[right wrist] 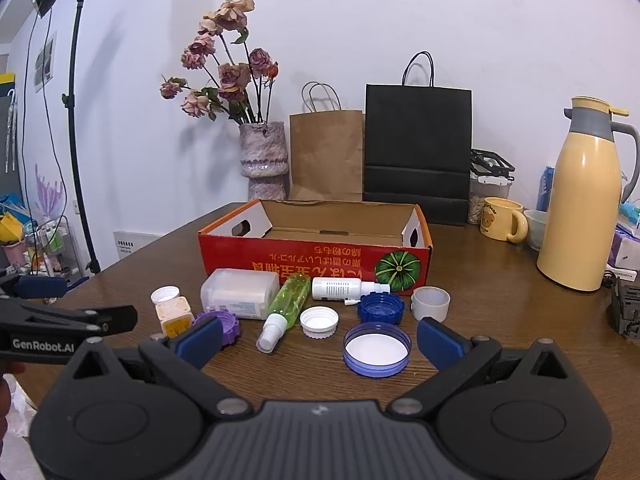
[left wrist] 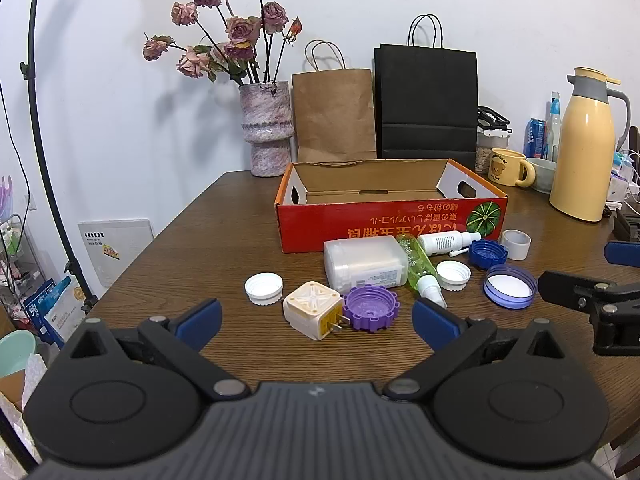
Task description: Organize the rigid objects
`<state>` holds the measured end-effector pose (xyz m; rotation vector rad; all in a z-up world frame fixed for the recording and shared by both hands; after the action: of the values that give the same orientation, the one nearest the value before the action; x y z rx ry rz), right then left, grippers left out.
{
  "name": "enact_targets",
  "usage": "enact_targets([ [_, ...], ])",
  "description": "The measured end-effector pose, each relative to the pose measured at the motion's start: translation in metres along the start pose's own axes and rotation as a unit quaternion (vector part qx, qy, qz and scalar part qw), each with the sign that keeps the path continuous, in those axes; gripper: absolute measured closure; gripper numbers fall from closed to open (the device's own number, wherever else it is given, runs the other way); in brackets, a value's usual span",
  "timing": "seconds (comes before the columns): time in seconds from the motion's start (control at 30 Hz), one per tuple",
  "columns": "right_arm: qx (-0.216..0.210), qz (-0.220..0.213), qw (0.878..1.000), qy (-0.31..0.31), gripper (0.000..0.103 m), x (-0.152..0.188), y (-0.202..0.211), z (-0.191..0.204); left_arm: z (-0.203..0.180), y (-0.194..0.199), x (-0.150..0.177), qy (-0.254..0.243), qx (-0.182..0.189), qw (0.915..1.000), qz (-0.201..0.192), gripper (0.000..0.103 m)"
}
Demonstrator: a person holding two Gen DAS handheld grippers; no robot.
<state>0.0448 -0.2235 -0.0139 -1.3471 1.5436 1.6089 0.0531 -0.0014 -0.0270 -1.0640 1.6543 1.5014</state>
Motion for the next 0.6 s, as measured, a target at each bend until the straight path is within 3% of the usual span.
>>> enact_targets([
  [0.6, 0.001, -0.002, 1.000, 0.001, 0.000, -0.0015, -0.0024, 0.0032, -0.0010, 0.0000, -0.0006, 0.000, 0.002, 1.0000, -0.001, 0.000],
])
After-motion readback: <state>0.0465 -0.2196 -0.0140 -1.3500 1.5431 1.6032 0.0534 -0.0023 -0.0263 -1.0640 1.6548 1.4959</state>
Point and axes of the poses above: each gripper's, at about its wrist camera, not at the fingertips, and y roughly against the way its jaws point, z to its left, x to its underside, the point moved 6 cm from there along -y, roughly the way its jaws point, and after that the axes turned 13 degrees about y, right-handed, at the moved point
